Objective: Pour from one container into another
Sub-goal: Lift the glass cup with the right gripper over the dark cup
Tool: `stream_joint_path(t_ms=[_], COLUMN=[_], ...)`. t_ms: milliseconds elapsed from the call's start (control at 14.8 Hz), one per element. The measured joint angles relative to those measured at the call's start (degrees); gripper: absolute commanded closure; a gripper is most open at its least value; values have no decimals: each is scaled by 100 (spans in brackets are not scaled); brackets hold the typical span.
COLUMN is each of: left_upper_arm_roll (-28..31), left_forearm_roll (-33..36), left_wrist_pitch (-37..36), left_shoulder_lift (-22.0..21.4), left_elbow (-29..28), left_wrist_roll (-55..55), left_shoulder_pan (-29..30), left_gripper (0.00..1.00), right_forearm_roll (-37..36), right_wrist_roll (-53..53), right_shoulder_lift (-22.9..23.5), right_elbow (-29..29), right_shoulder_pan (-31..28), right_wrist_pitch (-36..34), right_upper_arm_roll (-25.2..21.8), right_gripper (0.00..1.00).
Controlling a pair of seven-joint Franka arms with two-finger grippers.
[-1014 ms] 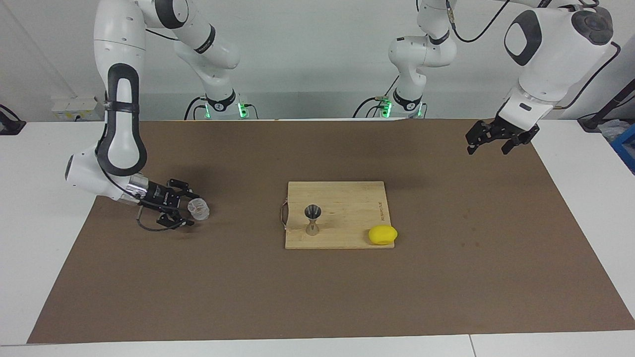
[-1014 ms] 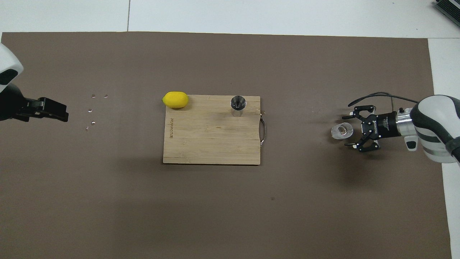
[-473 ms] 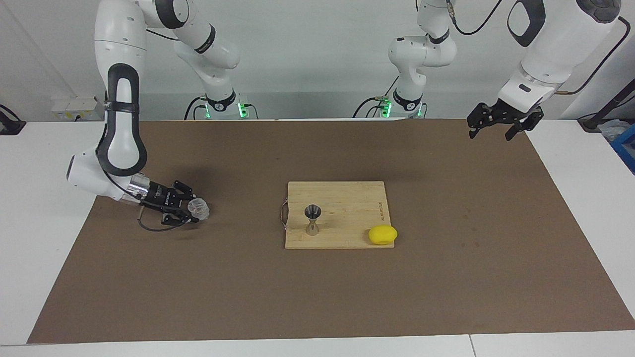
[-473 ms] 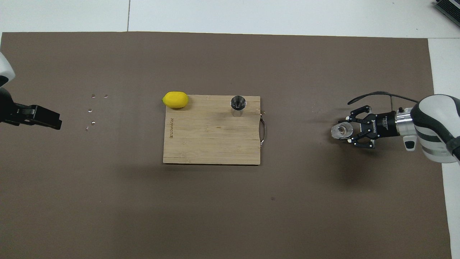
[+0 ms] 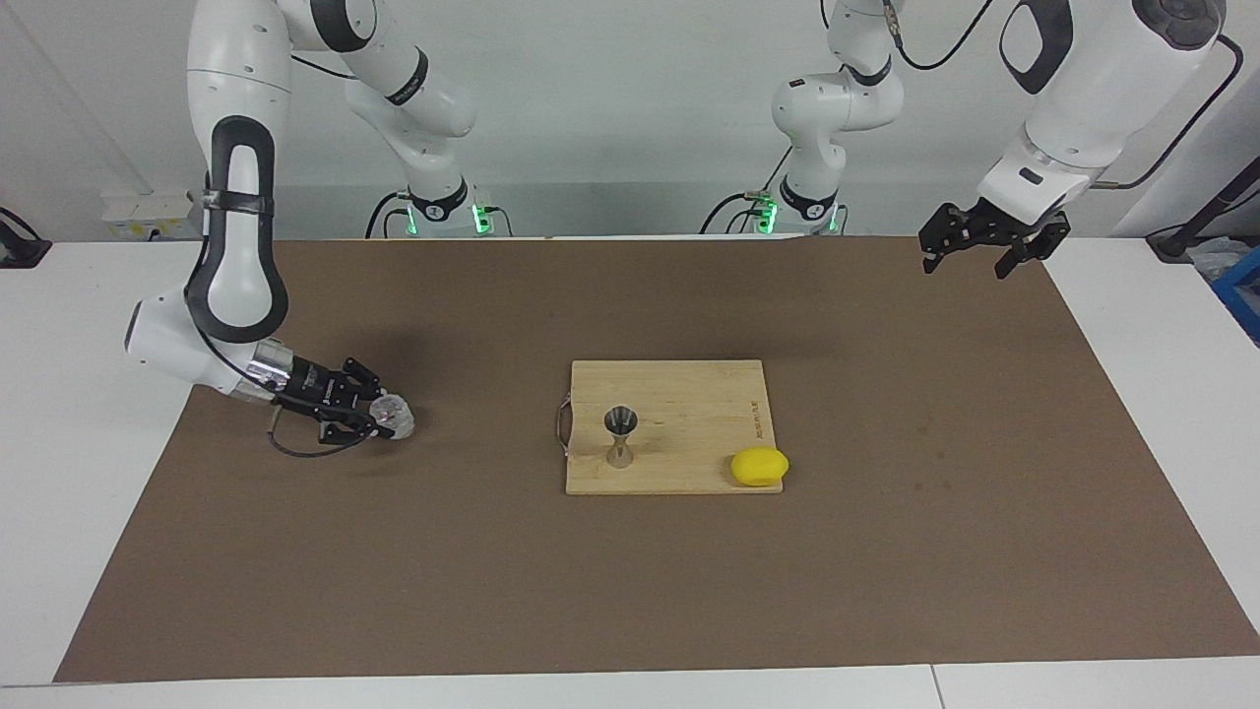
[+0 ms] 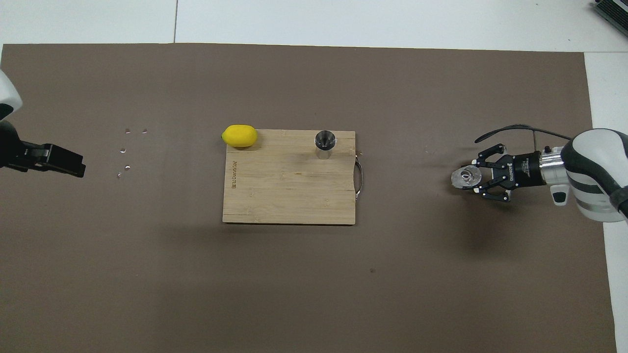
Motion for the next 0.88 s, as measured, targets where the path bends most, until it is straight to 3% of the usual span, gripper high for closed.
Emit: stream_joint_path(t_ms=[405,608,878], left_upper_arm_roll=[12,213,254], left_forearm_roll=[-23,-165,-188], left_wrist_pitch=[-68,-84,-110], left_shoulder_lift=[-48,-101,-121], left_elbow=[3,41,52], left_wrist_roll=[-434,-486,-486], left_shoulder_pan=[-92,-236,-241], left_gripper=[0,0,0], right_forearm_roll=[-70,-694,-882], right_wrist_roll=[1230,2027,2635], right_shoulder_lift=[-264,-264,-231], right_elbow=[333,707,1079], right_shoulder_pan=[736,1008,1326], right_wrist_pitch=[296,341,342], right_upper_arm_roll=[-3,1,0], right_gripper=[100,100,100])
